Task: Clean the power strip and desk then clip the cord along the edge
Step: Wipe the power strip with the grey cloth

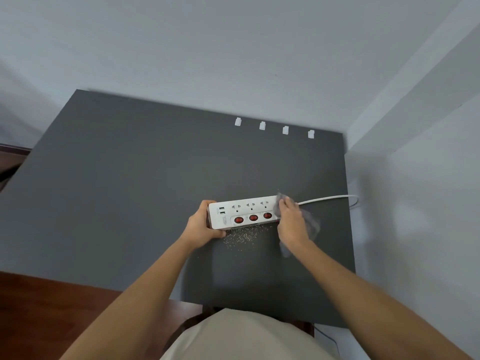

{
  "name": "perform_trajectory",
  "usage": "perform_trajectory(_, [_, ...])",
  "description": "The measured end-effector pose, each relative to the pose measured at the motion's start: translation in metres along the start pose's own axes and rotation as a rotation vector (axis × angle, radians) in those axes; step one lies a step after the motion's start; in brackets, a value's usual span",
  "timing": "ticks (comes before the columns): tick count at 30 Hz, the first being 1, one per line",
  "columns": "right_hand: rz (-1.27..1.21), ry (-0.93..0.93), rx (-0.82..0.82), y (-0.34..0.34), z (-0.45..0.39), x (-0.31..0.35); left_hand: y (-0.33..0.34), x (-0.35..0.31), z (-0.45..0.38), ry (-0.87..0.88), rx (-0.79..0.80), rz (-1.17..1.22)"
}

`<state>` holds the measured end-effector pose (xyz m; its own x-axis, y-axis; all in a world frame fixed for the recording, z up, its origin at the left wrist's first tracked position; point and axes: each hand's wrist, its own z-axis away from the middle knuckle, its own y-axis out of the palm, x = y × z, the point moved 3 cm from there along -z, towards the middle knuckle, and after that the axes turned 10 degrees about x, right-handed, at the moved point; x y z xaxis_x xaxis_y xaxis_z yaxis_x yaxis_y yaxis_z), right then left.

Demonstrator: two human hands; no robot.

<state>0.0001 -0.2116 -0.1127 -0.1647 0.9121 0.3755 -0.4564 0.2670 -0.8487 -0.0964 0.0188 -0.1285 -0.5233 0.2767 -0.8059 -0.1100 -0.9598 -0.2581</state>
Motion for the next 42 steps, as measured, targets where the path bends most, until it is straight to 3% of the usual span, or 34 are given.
perform_trajectory(2, [-0.004, 0.004, -0.004, 0.002, 0.000, 0.016, 0.002, -0.003, -0.001, 0.006, -0.002, -0.015])
perform_trajectory(5, [-0.069, -0.252, 0.197, 0.031, 0.015, 0.084, 0.001, -0.007, -0.003, 0.021, -0.023, -0.021])
perform_trajectory(6, [-0.074, -0.237, 0.151, 0.037, 0.014, 0.100, 0.000, -0.007, -0.002, 0.023, -0.033, -0.019])
perform_trajectory(8, [0.015, -0.013, -0.077, 0.031, 0.006, 0.094, -0.001, -0.003, 0.000, 0.019, -0.035, -0.003])
perform_trajectory(10, [-0.035, -0.199, 0.028, 0.016, -0.004, 0.066, 0.001, 0.000, 0.002, 0.004, -0.018, 0.021])
perform_trajectory(11, [-0.094, -0.185, 0.079, 0.001, -0.010, 0.048, 0.002, 0.001, 0.002, 0.000, -0.011, 0.024])
perform_trajectory(14, [-0.259, 0.113, -0.177, -0.043, -0.023, 0.003, 0.003, 0.003, 0.000, -0.020, 0.007, 0.029])
perform_trajectory(16, [-0.309, 0.074, -0.248, -0.050, -0.022, 0.015, 0.003, 0.004, -0.002, -0.032, 0.013, 0.034])
perform_trajectory(18, [-0.217, -0.037, -0.060, -0.029, -0.021, 0.034, 0.004, 0.003, -0.003, -0.043, 0.012, 0.037])
perform_trajectory(20, [-0.062, -0.116, 0.255, -0.002, -0.012, 0.043, 0.006, 0.001, -0.004, -0.043, 0.006, 0.028])
perform_trajectory(21, [-0.046, -0.155, 0.299, 0.007, -0.006, 0.046, 0.007, -0.001, -0.004, -0.040, 0.004, 0.024])
perform_trajectory(26, [-0.226, -0.335, 0.077, 0.011, 0.006, 0.044, 0.007, -0.004, -0.004, -0.045, -0.010, 0.014])
perform_trajectory(32, [-0.236, -0.485, 0.190, 0.012, 0.008, 0.069, 0.005, -0.004, -0.003, -0.040, -0.016, -0.011])
perform_trajectory(37, [-0.119, -0.256, 0.080, 0.004, -0.001, 0.056, 0.008, -0.012, -0.007, -0.033, -0.016, -0.026])
perform_trajectory(42, [-0.071, -0.441, 0.202, 0.013, 0.006, 0.055, 0.007, -0.005, -0.005, -0.065, 0.028, -0.037])
